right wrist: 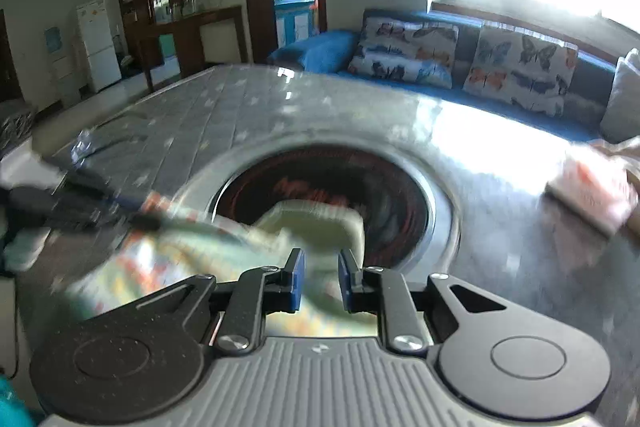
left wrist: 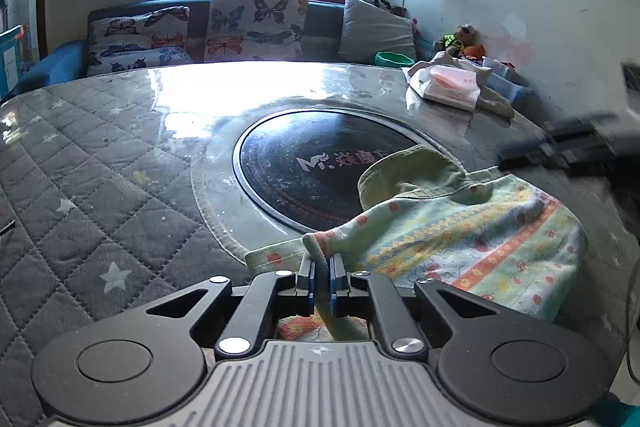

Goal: Fold clothes

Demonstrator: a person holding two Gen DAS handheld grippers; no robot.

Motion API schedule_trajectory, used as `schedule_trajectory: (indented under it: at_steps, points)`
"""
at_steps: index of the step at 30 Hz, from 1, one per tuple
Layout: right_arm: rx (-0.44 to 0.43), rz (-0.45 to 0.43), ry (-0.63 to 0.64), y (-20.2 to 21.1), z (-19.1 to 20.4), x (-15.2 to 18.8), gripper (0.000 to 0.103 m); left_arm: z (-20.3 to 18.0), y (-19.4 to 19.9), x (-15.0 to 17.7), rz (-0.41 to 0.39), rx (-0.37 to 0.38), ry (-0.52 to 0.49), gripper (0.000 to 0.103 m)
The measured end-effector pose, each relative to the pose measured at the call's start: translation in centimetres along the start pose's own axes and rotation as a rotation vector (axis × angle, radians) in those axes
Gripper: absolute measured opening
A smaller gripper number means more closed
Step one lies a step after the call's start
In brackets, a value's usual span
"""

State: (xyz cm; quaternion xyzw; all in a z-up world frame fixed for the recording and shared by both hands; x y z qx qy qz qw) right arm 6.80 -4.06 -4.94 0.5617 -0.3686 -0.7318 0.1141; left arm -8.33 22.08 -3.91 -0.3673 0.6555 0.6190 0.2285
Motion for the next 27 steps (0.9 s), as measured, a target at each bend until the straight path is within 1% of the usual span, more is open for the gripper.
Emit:
schedule_trajectory:
  at_steps: [2, 5, 12, 16, 18, 19, 27]
  points:
    - [-0.005, 0.025, -0.005, 0.7, 0.2, 1.5, 0.017, 0.1, 0.0, 0.0, 0.000, -0.003, 0.007, 0.008]
    - [0.055, 0.050, -0.024, -0.4, -0.7, 1.8, 0.017, 0.3, -0.1, -0.1, 0.007, -0.005, 0.017, 0.008]
    - [0.151, 0.009, -0.168, 0.4, -4.5, 1.7, 0.019, 0.2, -0.3, -0.1, 0.020, -0.017, 0.014, 0.008]
    - [0.165, 0.024, -0.209, 0.4, -6.0, 2.1, 0.019, 0.1, -0.6, -0.1, 0.023, -0.021, 0.012, 0.008]
    - [0.171, 0.027, -0.221, 0.2, -6.4, 2.3, 0.023, 0.1, -0.7, -0.1, 0.023, -0.024, 0.012, 0.008]
    - [0.174, 0.028, -0.228, 0.1, -6.5, 2.4, 0.028, 0.1, -0.7, -0.1, 0.024, -0.024, 0.012, 0.008]
    - [0.180, 0.045, -0.242, -0.3, -6.5, 2.5, 0.029, 0.2, -0.8, -0.1, 0.018, -0.029, 0.012, 0.008]
Point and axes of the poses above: each gripper's, at about its wrist camera, not at the fingertips, and y roughly against the way its jaws point, z to its left, x to its underside, the point moved 3 cm from there along -y, roughly the way its jaws point, and after that the axes turned 3 degrees about -x, right-handed, at the moved point
